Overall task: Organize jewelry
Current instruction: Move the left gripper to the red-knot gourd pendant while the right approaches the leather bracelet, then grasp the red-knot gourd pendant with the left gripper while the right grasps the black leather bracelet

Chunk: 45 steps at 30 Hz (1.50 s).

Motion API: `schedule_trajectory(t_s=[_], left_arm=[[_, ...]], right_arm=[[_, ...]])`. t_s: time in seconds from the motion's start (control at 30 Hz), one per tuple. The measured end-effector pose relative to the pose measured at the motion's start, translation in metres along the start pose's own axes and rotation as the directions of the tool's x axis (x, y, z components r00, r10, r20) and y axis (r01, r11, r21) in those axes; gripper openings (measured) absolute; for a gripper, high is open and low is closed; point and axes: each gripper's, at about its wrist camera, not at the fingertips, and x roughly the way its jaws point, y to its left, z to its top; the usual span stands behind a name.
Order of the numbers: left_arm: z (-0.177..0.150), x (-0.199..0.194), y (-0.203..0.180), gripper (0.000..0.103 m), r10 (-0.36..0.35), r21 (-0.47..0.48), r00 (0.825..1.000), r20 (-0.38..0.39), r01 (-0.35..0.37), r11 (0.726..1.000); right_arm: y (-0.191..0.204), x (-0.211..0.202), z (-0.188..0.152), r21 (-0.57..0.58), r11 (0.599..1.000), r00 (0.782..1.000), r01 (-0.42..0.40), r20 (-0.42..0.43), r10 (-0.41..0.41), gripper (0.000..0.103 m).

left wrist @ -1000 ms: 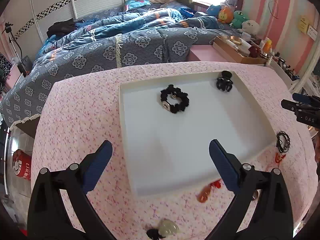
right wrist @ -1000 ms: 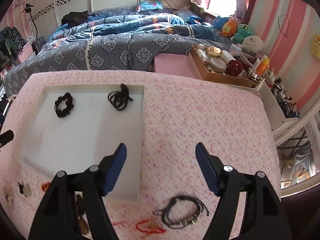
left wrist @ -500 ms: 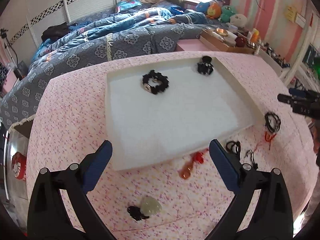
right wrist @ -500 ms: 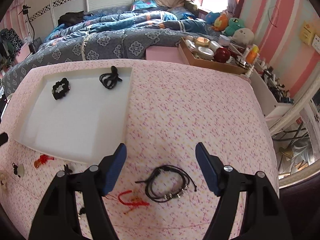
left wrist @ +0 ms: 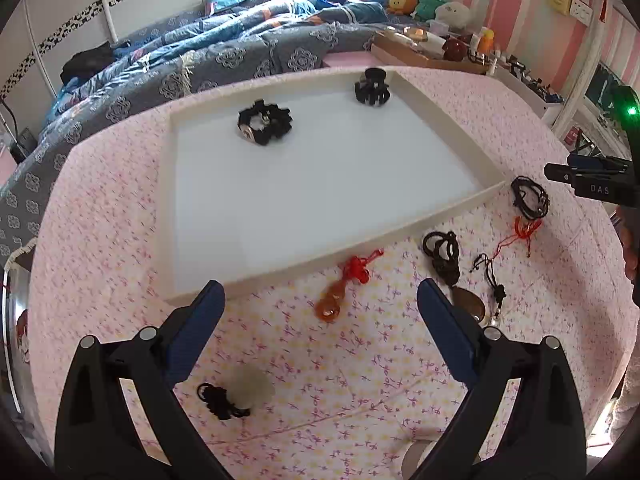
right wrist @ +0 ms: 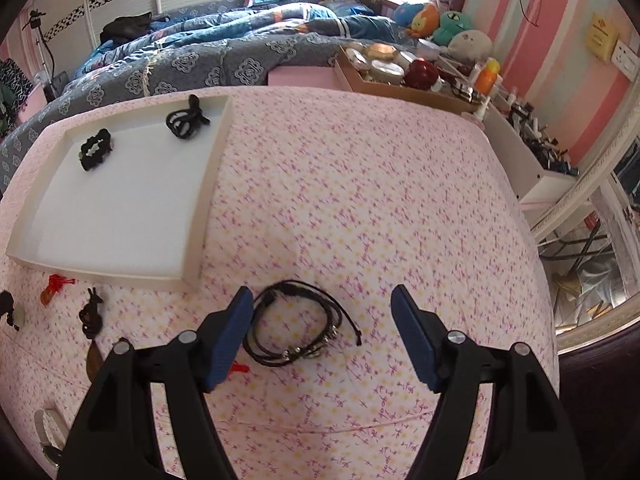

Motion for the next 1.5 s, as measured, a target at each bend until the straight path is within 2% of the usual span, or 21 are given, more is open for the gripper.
schedule_trajectory(t_s=[0.3,0.47,0.6,0.67,0.8,0.9,1.07,1.2,1.27,1.3,1.4,1.43,1.5], left_arm=[[-0.011,0.024,-0.01,0.087,-0.02,0.007,0.999,-0.049,0.021,1.0],[-0.012,0.039,-0.014,0.072,-0.024,0.008,0.997,-0.074,0.024,1.0],[-0.009,0.047,-0.012,0.068,-0.023,-0.015,0.997,-0.075,0.022,1.0],[-0.008,0.05,-0.01,0.058,-0.035,-0.023,0.996,-0.079,0.033,0.999],[-0.005,0.054,-0.011,0.054,-0.038,-0.027,0.996,-0.084,0.036,0.999],[-0.001,0.057,-0.014,0.048,-0.056,-0.028,0.995,-0.085,0.054,0.998],[0.001,0.063,-0.022,0.03,-0.063,-0.01,0.993,-0.098,0.062,0.998],[0.003,0.065,-0.025,0.025,-0.06,-0.001,0.994,-0.095,0.06,0.998],[0.004,0.065,-0.023,0.014,-0.069,-0.01,0.993,-0.096,0.068,0.998],[0.004,0.065,-0.022,0.012,-0.077,-0.015,0.992,-0.099,0.076,0.997],[0.004,0.066,-0.02,0.012,-0.087,-0.017,0.991,-0.097,0.086,0.996],[0.004,0.066,-0.02,0.012,-0.086,-0.017,0.992,-0.097,0.085,0.996],[0.002,0.065,-0.02,0.012,-0.086,-0.018,0.992,-0.096,0.084,0.996]], right_arm=[[-0.007,0.018,-0.011,0.028,1.0,1.0,0.007,-0.026,-0.007,0.072],[-0.007,0.027,-0.013,0.022,1.0,0.999,0.004,-0.046,-0.003,0.072],[-0.004,0.033,-0.015,0.014,1.0,0.998,0.001,-0.057,0.0,0.072],[-0.005,0.038,-0.017,0.019,1.0,0.998,-0.005,-0.066,0.006,0.072],[-0.008,0.045,-0.02,0.029,0.999,0.997,-0.013,-0.08,0.015,0.072],[-0.01,0.05,-0.021,0.037,0.999,0.996,-0.014,-0.088,0.017,0.071],[-0.014,0.054,-0.022,0.057,0.998,0.995,-0.027,-0.091,0.032,0.069],[-0.014,0.054,-0.021,0.066,0.996,0.993,-0.06,-0.094,0.066,0.051],[-0.014,0.054,-0.019,0.07,0.995,0.992,-0.073,-0.096,0.08,0.046],[-0.013,0.054,-0.018,0.07,0.994,0.991,-0.08,-0.097,0.086,0.04],[-0.01,0.054,-0.015,0.061,0.994,0.99,-0.09,-0.101,0.096,0.023],[-0.009,0.054,-0.014,0.06,0.994,0.99,-0.091,-0.103,0.097,0.022],[-0.007,0.054,-0.013,0.051,0.995,0.99,-0.09,-0.104,0.094,0.013]])
